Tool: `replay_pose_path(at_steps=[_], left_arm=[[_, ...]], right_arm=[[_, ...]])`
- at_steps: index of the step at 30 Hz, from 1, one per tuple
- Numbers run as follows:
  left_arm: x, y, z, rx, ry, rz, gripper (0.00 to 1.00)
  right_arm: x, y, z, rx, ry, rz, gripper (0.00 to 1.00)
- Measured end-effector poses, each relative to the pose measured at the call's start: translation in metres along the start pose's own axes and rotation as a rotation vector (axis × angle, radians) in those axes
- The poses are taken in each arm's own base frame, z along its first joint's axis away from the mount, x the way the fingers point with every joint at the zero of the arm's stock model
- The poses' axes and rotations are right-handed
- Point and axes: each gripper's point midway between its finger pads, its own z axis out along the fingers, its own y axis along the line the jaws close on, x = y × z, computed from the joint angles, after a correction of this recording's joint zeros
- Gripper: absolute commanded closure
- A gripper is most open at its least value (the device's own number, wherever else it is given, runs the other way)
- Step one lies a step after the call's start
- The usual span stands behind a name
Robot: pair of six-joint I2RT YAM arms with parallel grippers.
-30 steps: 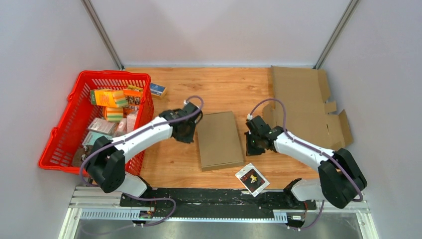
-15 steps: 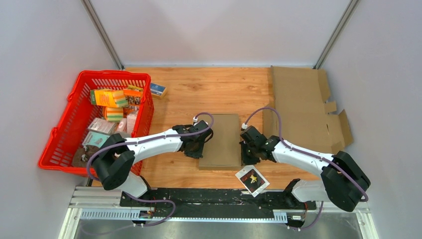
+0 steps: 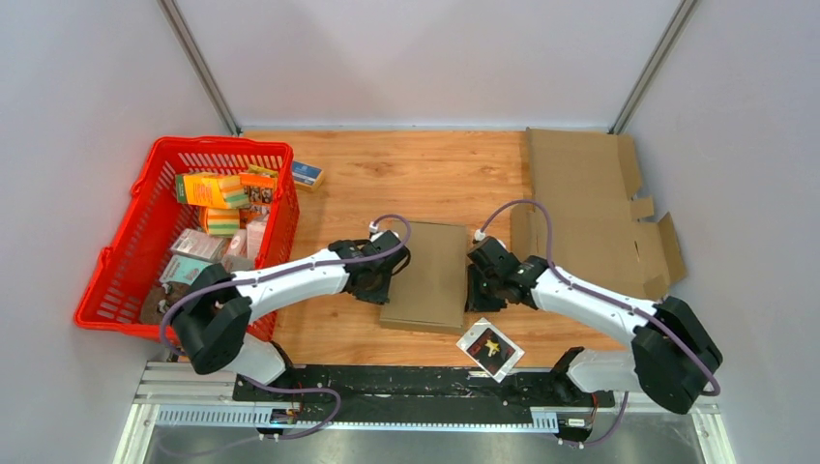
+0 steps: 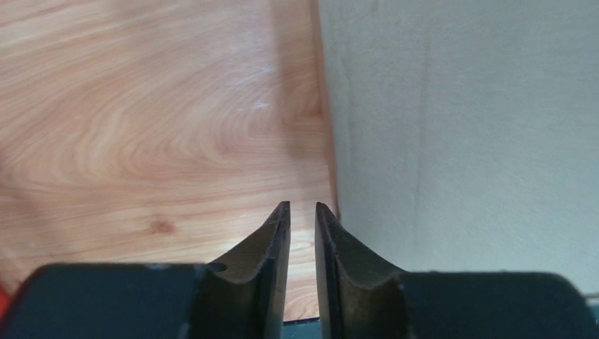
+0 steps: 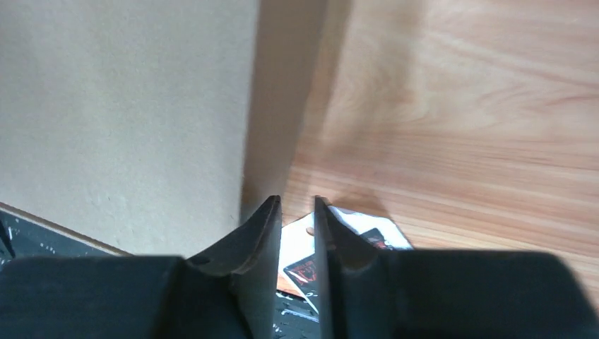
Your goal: Fold the paper box
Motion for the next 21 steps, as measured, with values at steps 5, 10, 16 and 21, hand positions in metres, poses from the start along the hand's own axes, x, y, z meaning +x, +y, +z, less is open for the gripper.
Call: replay_pose_path(at_steps=[5, 10, 16, 21], left_arm=[[-0.023, 0.026, -0.031, 0.017, -0.089, -0.050, 0.63], [-0.039, 0.035, -0.060, 0.072, -0.191, -0.076, 0.78], [-0.021, 0.027, -0.037, 0.068, -0.082, -0.026, 0.86], [0.008, 0.013, -0.013, 0.055, 0.026, 0.041, 0.88]], right_arm=[[-0.024, -0.017, -0.028, 0.037, -0.118, -0.037, 0.66], [-0.029, -0.011, -0.047, -0.051, -0.153, -0.026, 0.95], [-0.001, 0.000, -0.026, -0.049, -0.032, -0.052, 1.00], [0.023, 0.000, -0.012, -0.021, 0.042, -0.060, 1.00]])
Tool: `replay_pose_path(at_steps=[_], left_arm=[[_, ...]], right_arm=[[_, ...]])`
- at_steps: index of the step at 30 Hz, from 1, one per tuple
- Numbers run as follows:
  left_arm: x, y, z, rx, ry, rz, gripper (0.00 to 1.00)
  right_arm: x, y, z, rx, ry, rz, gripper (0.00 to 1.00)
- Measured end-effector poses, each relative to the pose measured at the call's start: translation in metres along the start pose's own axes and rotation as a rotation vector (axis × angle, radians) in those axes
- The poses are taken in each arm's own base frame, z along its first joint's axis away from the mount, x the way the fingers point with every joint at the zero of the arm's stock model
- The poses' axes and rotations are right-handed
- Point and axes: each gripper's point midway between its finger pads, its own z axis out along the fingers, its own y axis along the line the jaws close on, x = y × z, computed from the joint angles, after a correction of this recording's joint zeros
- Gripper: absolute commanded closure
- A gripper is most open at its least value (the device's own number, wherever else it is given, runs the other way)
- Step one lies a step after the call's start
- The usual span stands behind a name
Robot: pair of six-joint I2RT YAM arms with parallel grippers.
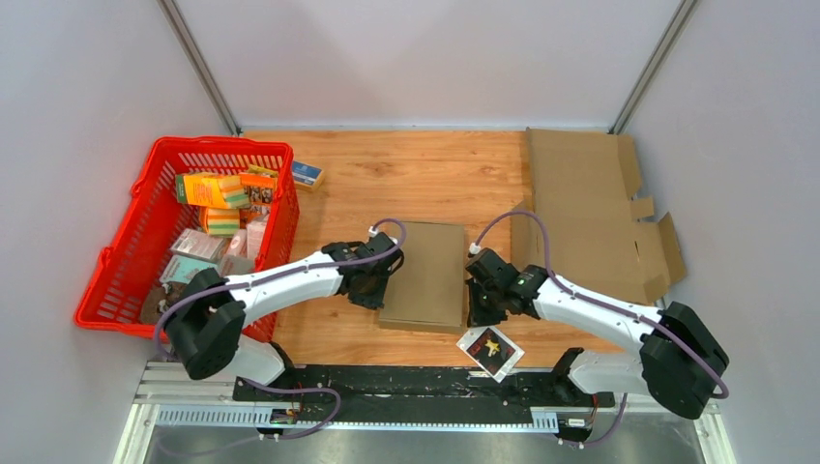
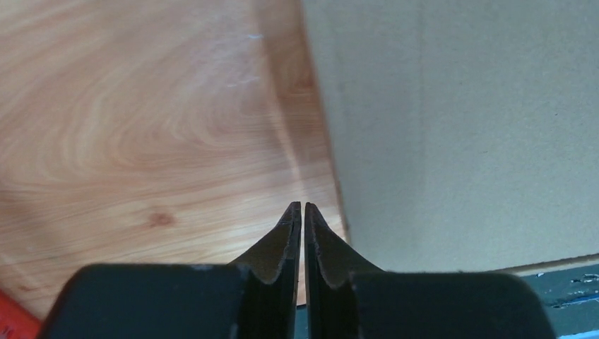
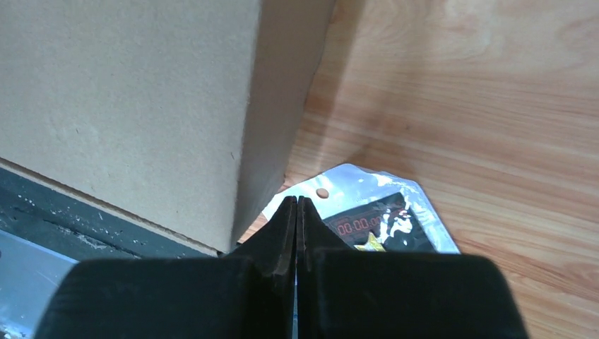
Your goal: Fold the paper box
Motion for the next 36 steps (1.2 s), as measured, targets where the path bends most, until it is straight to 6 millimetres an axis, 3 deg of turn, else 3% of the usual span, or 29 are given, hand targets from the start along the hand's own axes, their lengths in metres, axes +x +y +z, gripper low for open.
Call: replay_pose_path(at_steps=[4, 8, 10, 13, 17, 20, 21, 23, 24, 27, 31, 36], left_arm=[[0.012, -0.016, 0.016, 0.004, 0.044, 0.042, 0.89], [0.019, -0.013, 0.023, -0.039, 0.066, 0.048, 0.90], [0.019, -0.009, 0.024, -0.066, 0.059, 0.039, 0.90], [0.019, -0.002, 0.023, -0.100, 0.053, 0.046, 0.90], [0.021, -0.001, 0.022, -0.101, 0.044, 0.043, 0.88], [0.020, 0.000, 0.021, -0.096, 0.035, 0.032, 0.83], [0.020, -0.002, 0.020, -0.085, 0.033, 0.023, 0.80], [0.015, -0.004, 0.018, -0.058, 0.019, 0.007, 0.71], [0.010, -0.002, 0.014, -0.050, 0.007, -0.010, 0.68], [-0.004, 0.011, -0.001, -0.040, -0.047, -0.038, 0.55], [-0.022, 0.026, -0.029, -0.024, -0.135, -0.055, 0.51], [-0.047, 0.019, -0.050, 0.017, -0.196, -0.039, 0.47]], right_arm=[[0.008, 0.012, 0.012, -0.013, 0.027, -0.008, 1.00], [0.021, 0.010, 0.029, -0.010, 0.075, 0.043, 1.00], [0.020, 0.021, 0.032, -0.075, 0.085, 0.107, 1.00], [0.023, 0.033, 0.033, -0.140, 0.107, 0.165, 1.00], [0.023, 0.033, 0.032, -0.198, 0.120, 0.237, 1.00], [0.020, 0.029, 0.031, -0.233, 0.112, 0.285, 0.94], [0.018, 0.025, 0.031, -0.219, 0.101, 0.286, 0.85], [0.008, 0.018, 0.027, -0.175, 0.063, 0.258, 0.77], [-0.002, 0.014, 0.020, -0.134, 0.026, 0.221, 0.68], [-0.033, 0.014, -0.001, -0.093, -0.096, 0.138, 0.57], [-0.064, 0.016, -0.031, -0.102, -0.214, 0.071, 0.48], [-0.090, 0.008, -0.030, -0.152, -0.219, 0.110, 0.36]])
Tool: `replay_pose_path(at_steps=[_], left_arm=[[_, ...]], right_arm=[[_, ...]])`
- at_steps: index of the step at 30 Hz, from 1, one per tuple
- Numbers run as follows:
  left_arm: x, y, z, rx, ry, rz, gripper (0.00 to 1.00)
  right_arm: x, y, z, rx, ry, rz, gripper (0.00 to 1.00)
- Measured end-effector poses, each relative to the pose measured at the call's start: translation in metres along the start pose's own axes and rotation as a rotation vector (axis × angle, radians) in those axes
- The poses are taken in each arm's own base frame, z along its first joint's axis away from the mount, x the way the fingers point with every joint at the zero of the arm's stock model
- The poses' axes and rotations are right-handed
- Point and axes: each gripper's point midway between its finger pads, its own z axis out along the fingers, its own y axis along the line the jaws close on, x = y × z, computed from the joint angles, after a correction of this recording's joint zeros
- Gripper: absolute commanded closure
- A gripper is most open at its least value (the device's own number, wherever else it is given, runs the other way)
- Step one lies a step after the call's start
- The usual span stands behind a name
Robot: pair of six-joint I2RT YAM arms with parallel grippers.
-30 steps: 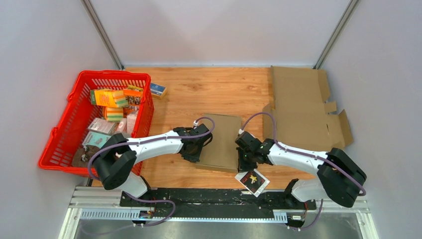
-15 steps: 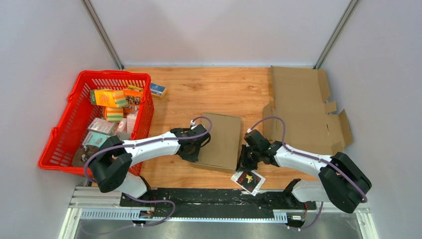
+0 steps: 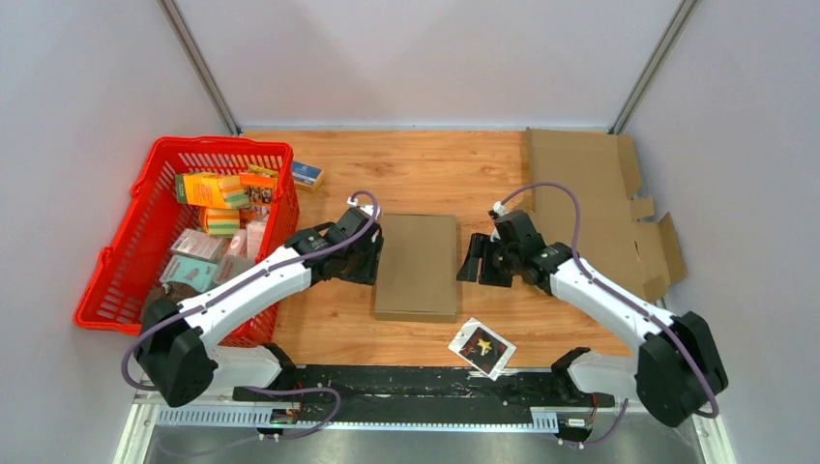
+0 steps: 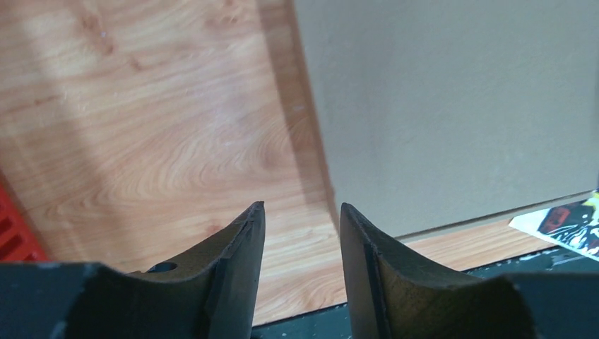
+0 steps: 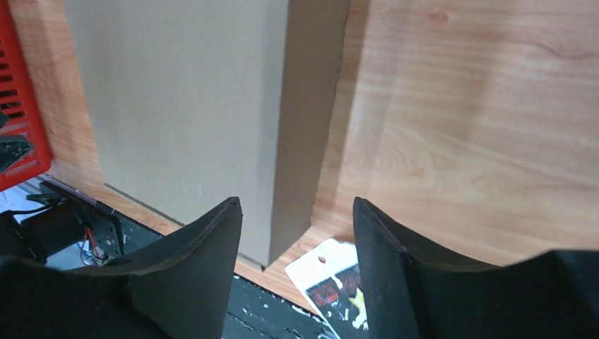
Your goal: Fold the paper box
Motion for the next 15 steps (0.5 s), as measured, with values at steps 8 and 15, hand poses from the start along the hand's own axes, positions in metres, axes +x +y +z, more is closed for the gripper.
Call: replay_pose_path(at_steps=[8, 15], left_arm=[[-0.035, -0.019, 0.051, 0.046, 0.066, -0.035, 0.48], [-0.059, -0.017, 0.084, 0.069, 0.122, -0.086, 0.56]], right_arm=[[-0.012, 0.005, 0.049, -0.104, 0.106, 0.038, 0.43], [-0.041, 0.016, 0.079, -0.184, 0.118, 0.077, 0.52]])
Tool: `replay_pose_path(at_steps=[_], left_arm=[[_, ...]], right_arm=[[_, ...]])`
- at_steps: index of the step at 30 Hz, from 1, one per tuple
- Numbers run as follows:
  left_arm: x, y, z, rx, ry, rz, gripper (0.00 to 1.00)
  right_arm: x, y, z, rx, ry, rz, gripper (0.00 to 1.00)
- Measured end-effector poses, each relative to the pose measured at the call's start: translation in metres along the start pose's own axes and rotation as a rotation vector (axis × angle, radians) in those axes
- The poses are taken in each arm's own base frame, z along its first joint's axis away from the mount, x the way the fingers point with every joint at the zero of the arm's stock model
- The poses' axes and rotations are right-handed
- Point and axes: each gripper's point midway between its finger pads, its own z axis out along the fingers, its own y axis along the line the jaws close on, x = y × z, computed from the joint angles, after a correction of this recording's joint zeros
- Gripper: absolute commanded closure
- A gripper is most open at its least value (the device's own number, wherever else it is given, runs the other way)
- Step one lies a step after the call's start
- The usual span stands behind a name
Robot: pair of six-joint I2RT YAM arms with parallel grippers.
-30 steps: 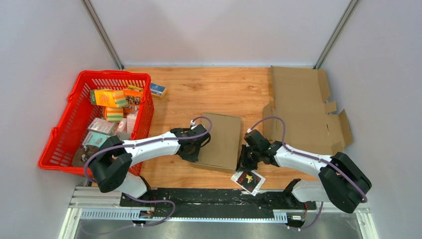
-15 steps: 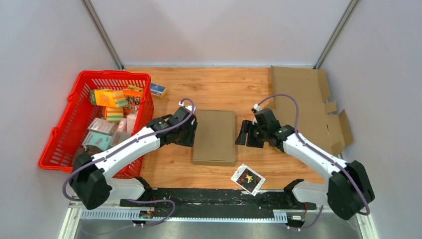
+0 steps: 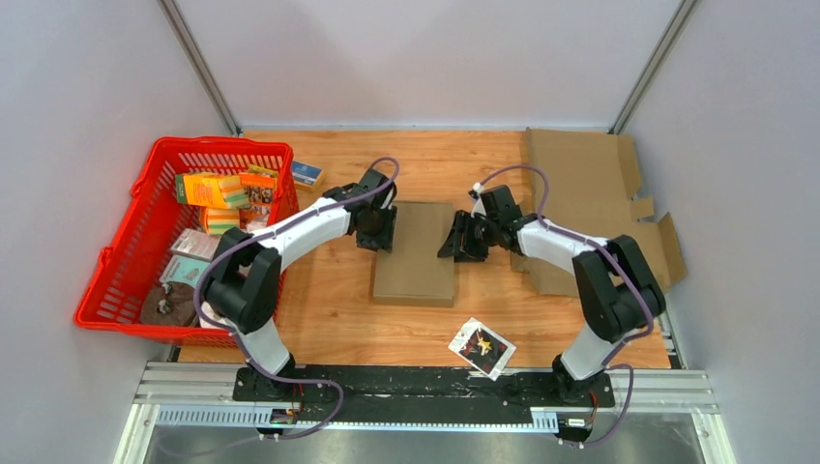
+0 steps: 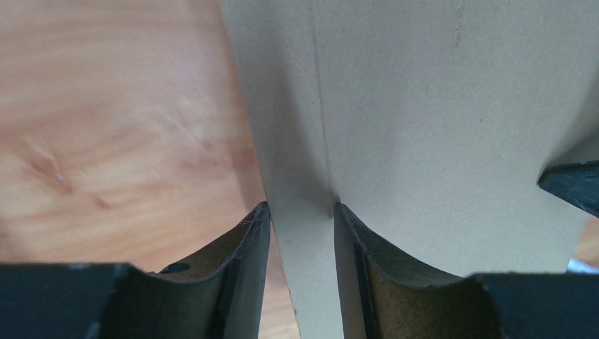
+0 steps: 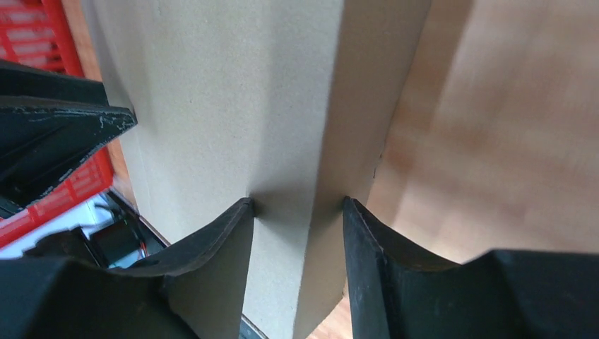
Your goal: Fold the paper box
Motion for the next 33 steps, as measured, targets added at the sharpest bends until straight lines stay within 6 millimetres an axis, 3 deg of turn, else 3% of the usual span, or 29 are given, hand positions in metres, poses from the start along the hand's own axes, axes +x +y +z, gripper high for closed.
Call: replay_pose_path(at_steps=[4, 15, 18, 20, 22, 24, 27, 28, 31, 33], left_arm=[[-0.039, 0.018, 0.012, -0.033, -0.037, -0.049, 0.58], [-0.174, 0.103, 0.041, -0.244, -0.170, -0.131, 0.59], [-0.196, 0.120, 0.043, -0.289, -0.194, -0.127, 0.58], [-0.215, 0.120, 0.045, -0.281, -0.218, -0.118, 0.54], [-0.231, 0.118, 0.045, -0.281, -0.245, -0.101, 0.50], [-0.242, 0.122, 0.042, -0.304, -0.261, -0.078, 0.43], [-0.250, 0.131, 0.022, -0.372, -0.275, -0.039, 0.31], [-0.254, 0.134, 0.013, -0.391, -0.286, -0.032, 0.29], [-0.257, 0.135, -0.019, -0.418, -0.310, -0.022, 0.28], [-0.256, 0.131, -0.048, -0.412, -0.335, -0.022, 0.31]], right_arm=[[-0.046, 0.006, 0.021, -0.011, -0.034, 0.009, 0.53], [-0.206, 0.042, 0.104, -0.076, -0.224, -0.072, 0.52], [-0.234, 0.052, 0.122, -0.115, -0.275, -0.074, 0.52], [-0.250, 0.063, 0.135, -0.161, -0.306, -0.074, 0.49], [-0.256, 0.073, 0.147, -0.191, -0.316, -0.073, 0.42], [-0.255, 0.080, 0.152, -0.198, -0.313, -0.071, 0.26], [-0.248, 0.077, 0.151, -0.150, -0.292, -0.072, 0.03], [-0.245, 0.073, 0.147, -0.122, -0.285, -0.075, 0.00], [-0.228, 0.043, 0.111, 0.028, -0.254, -0.080, 0.00], [-0.218, 0.016, 0.061, 0.167, -0.251, -0.085, 0.00]])
